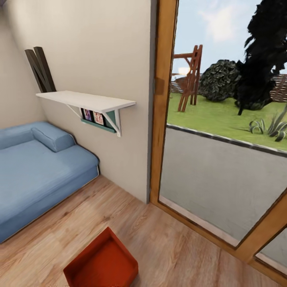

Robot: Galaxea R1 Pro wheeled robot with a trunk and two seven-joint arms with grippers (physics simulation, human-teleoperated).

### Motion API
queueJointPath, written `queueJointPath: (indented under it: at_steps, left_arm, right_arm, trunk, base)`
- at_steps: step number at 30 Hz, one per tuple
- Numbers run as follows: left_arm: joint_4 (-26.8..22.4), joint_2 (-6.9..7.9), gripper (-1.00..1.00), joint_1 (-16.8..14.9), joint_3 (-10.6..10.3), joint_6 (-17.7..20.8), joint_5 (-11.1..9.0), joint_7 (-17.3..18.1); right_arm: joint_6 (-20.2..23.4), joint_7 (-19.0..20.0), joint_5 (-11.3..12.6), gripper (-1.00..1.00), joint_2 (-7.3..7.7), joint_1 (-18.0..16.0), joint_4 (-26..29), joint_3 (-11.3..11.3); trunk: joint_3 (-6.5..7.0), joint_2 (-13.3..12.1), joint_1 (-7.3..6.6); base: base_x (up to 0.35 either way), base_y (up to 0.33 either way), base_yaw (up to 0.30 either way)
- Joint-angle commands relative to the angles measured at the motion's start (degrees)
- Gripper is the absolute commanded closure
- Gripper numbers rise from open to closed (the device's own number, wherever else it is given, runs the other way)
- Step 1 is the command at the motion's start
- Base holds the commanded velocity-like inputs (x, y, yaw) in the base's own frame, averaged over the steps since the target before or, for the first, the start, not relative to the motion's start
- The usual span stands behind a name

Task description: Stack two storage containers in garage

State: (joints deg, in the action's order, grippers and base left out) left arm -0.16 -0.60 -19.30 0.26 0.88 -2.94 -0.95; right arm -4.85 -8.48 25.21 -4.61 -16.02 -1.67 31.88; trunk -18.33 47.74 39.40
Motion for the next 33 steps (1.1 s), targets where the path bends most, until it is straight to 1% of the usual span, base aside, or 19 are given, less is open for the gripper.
queueJointPath:
  at_steps: [1,3,8,15,33]
  left_arm:
    - [0.0,-0.02,-1.00,0.0,0.0,0.1,-0.3,-0.1]
    - [0.0,-0.02,-1.00,0.0,0.0,0.1,-0.3,-0.1]
    - [0.0,0.68,-1.00,0.0,0.0,0.0,-0.3,-0.1]
    - [0.0,0.77,-1.00,0.0,0.0,0.0,-0.3,-0.1]
    - [0.0,0.77,-1.00,0.0,0.0,0.0,-0.3,-0.1]
  right_arm:
    - [-0.3,0.0,0.5,-1.00,-0.05,-0.1,-0.2,0.5]
    - [-0.3,-0.1,0.5,-1.00,-0.05,-0.1,-0.2,0.5]
    - [-0.3,0.0,0.5,-1.00,-0.05,-0.1,-0.2,0.5]
    - [-0.3,0.0,0.5,-1.00,-0.03,-0.1,-0.2,0.5]
    - [-0.3,0.0,0.5,-1.00,-0.05,-0.1,-0.2,0.5]
  trunk:
    - [-0.07,0.0,0.01]
    - [-0.07,0.0,0.01]
    - [-0.07,0.0,0.01]
    - [-0.07,0.0,0.01]
    - [-0.07,0.0,0.01]
  base:
    - [0.000,0.000,0.271]
    - [0.003,-0.018,0.271]
    - [0.103,-0.198,0.271]
    - [0.153,-0.191,0.271]
    - [0.160,-0.130,0.271]
